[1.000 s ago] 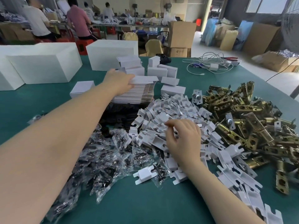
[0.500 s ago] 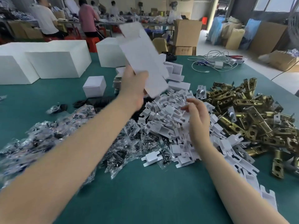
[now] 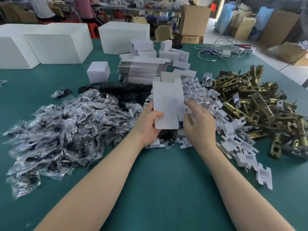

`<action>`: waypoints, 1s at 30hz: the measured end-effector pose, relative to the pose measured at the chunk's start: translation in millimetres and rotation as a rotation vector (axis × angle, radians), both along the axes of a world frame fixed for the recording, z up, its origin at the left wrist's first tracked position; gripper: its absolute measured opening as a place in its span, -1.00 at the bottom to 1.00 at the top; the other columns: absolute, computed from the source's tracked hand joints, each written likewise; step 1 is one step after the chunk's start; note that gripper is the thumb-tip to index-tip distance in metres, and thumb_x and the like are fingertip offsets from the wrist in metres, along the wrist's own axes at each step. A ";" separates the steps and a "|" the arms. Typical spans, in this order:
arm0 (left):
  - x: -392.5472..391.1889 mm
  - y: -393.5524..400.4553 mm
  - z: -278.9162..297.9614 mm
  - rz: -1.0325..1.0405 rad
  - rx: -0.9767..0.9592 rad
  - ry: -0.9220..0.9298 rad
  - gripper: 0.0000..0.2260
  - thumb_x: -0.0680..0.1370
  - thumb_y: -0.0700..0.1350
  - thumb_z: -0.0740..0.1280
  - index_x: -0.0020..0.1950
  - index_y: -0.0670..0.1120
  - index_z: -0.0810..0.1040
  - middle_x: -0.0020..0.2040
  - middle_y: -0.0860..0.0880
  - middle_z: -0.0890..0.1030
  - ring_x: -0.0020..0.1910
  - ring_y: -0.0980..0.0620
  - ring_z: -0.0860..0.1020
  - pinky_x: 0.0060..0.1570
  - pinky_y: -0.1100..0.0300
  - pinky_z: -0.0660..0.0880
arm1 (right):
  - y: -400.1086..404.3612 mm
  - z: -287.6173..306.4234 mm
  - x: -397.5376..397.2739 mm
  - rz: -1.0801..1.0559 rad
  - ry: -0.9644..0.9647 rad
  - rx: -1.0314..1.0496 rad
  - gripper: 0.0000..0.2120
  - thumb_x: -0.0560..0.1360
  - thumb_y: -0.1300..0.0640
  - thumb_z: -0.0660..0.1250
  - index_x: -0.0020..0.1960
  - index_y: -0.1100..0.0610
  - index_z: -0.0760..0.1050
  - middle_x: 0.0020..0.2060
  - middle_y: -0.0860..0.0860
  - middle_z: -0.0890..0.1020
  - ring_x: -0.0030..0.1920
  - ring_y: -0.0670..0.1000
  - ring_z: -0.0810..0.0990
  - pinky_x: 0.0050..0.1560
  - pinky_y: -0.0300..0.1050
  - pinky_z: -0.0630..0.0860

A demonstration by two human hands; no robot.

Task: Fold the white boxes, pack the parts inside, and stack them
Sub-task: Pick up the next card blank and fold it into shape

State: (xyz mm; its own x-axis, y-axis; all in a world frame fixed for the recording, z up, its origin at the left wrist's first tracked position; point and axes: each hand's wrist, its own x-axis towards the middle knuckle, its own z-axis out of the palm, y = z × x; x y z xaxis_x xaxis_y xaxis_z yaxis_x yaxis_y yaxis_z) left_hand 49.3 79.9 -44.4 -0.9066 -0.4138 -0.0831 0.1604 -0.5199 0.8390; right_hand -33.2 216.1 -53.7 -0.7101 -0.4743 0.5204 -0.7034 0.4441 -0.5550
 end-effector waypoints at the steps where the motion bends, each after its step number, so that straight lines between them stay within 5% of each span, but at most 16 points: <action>1: 2.7 -0.7 -1.3 -0.009 -0.001 0.015 -0.52 0.55 -0.44 0.06 0.32 -0.03 0.49 0.21 -0.13 0.63 0.11 -0.11 0.61 -0.04 0.04 0.60 | 1.4 -1.7 2.2 0.000 0.022 0.027 -0.65 0.56 0.25 0.28 0.33 0.12 0.53 0.13 0.01 0.65 0.16 0.09 0.59 0.30 0.16 0.39; 5: 7.2 -6.4 -2.2 -0.023 0.020 0.103 -0.51 0.59 -0.40 0.11 0.47 -0.04 0.39 0.31 -0.13 0.58 0.21 -0.12 0.59 0.03 0.07 0.60 | 4.5 -4.7 7.4 0.004 0.103 0.079 -0.70 0.57 0.13 0.33 0.29 0.09 0.57 -0.12 -0.06 0.64 0.08 0.10 0.59 0.28 0.12 0.27; 10: 10.4 -3.9 -1.4 -0.027 0.058 0.108 -0.61 0.66 -0.26 0.14 0.47 -0.02 0.39 0.34 -0.13 0.56 0.32 -0.16 0.52 0.22 -0.05 0.55 | 7.6 0.1 7.4 0.079 0.069 0.081 -0.60 0.55 0.14 0.34 0.38 0.02 0.50 0.25 -0.02 0.60 0.29 0.09 0.49 0.35 0.07 0.20; 19: 16.3 1.9 6.0 -0.013 0.182 0.098 -0.73 0.67 -0.16 0.16 0.35 -0.05 0.47 0.14 -0.08 0.68 0.06 -0.03 0.67 -0.07 0.10 0.63 | 10.7 1.7 11.8 0.136 0.077 0.130 -0.45 0.43 0.04 0.31 0.42 0.08 0.46 0.41 0.15 0.45 0.32 0.26 0.48 0.31 0.25 0.31; 25: 21.3 5.7 10.5 -0.035 0.207 0.116 -0.66 0.65 -0.12 0.19 0.43 -0.11 0.41 0.22 -0.16 0.64 0.17 -0.13 0.63 0.03 0.02 0.62 | 9.8 1.6 15.4 0.200 0.240 0.033 -0.61 0.42 0.26 0.43 0.26 0.15 0.60 0.26 0.20 0.55 0.09 0.24 0.61 0.03 0.19 0.57; 27: 22.4 9.4 12.1 -0.042 0.212 0.069 -0.57 0.61 0.00 0.22 0.44 -0.15 0.41 0.30 -0.22 0.57 0.25 -0.19 0.57 0.18 -0.02 0.57 | 10.7 1.7 17.5 0.182 0.331 0.032 -0.64 0.43 0.23 0.40 0.22 0.14 0.63 0.17 0.18 0.63 0.07 0.24 0.65 0.02 0.15 0.55; 30: 20.9 14.7 13.2 -0.078 0.206 0.018 -0.42 0.60 0.27 0.11 0.37 -0.16 0.46 0.19 -0.19 0.55 0.11 -0.13 0.52 0.10 0.01 0.50 | 11.0 1.9 20.3 0.218 0.323 -0.035 -0.66 0.46 0.26 0.37 0.23 0.16 0.62 0.13 0.13 0.67 0.04 0.23 0.67 0.00 0.12 0.59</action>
